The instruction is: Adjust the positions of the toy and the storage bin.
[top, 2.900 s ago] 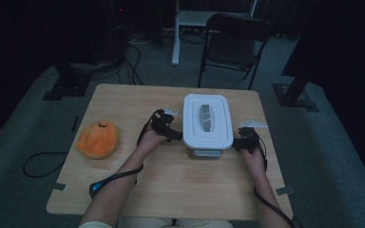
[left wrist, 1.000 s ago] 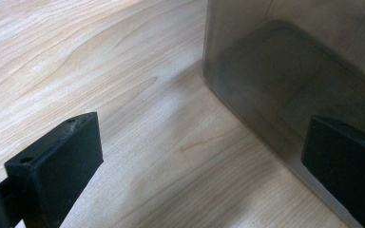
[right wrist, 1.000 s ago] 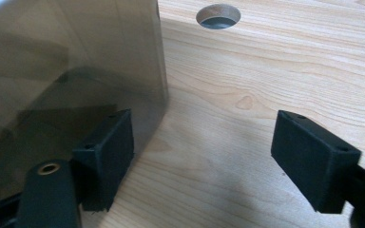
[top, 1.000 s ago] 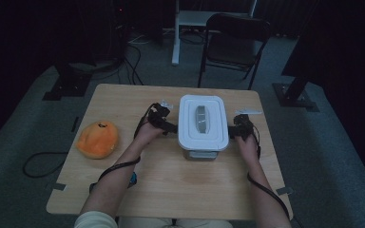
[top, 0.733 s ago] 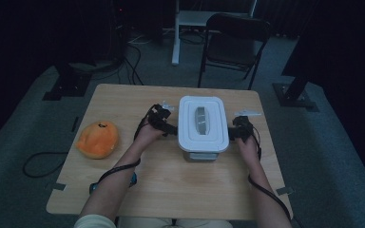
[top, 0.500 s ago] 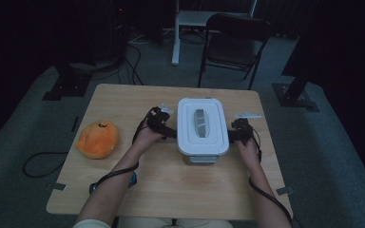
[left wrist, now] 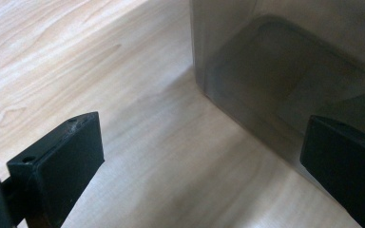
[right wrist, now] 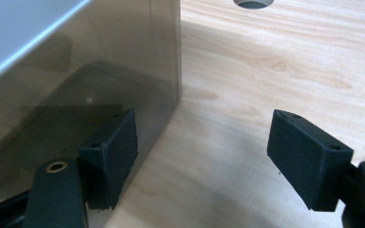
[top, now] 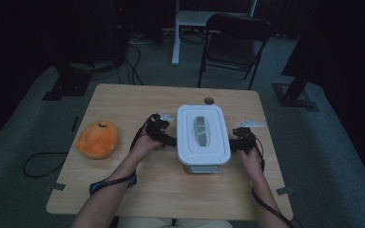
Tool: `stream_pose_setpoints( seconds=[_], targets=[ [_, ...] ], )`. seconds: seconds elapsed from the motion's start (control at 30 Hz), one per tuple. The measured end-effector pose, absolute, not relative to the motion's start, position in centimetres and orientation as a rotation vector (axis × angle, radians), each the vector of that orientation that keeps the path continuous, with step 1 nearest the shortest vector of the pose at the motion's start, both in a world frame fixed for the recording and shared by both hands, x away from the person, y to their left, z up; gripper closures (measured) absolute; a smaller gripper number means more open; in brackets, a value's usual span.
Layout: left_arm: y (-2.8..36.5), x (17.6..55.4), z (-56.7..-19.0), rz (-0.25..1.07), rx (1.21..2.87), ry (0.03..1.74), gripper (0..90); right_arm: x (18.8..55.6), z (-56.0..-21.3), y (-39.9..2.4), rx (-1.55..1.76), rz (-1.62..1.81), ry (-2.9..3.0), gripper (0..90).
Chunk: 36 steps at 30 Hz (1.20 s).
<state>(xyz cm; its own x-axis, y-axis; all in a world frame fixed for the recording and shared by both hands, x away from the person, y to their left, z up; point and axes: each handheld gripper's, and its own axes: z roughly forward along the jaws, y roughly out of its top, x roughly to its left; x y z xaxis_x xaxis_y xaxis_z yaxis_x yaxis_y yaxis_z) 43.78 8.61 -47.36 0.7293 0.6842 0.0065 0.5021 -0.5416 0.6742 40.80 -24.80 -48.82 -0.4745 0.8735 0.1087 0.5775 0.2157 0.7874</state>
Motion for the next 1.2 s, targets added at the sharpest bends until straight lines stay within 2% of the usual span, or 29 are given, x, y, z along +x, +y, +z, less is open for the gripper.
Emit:
stream_pose_setpoints(
  seconds=[0.77, 1.2],
  targets=[
    [8.8, 37.5, -47.6, 0.320, 2.294, 0.785, 1.1, 34.3, -49.2, -25.2, 1.323, 1.185, 2.139, 25.7],
    [8.8, 34.8, -48.2, 0.294, 2.294, 0.746, 1.1, 32.2, -49.3, -25.4, 1.313, 1.203, 2.137, 25.8]
  ],
)
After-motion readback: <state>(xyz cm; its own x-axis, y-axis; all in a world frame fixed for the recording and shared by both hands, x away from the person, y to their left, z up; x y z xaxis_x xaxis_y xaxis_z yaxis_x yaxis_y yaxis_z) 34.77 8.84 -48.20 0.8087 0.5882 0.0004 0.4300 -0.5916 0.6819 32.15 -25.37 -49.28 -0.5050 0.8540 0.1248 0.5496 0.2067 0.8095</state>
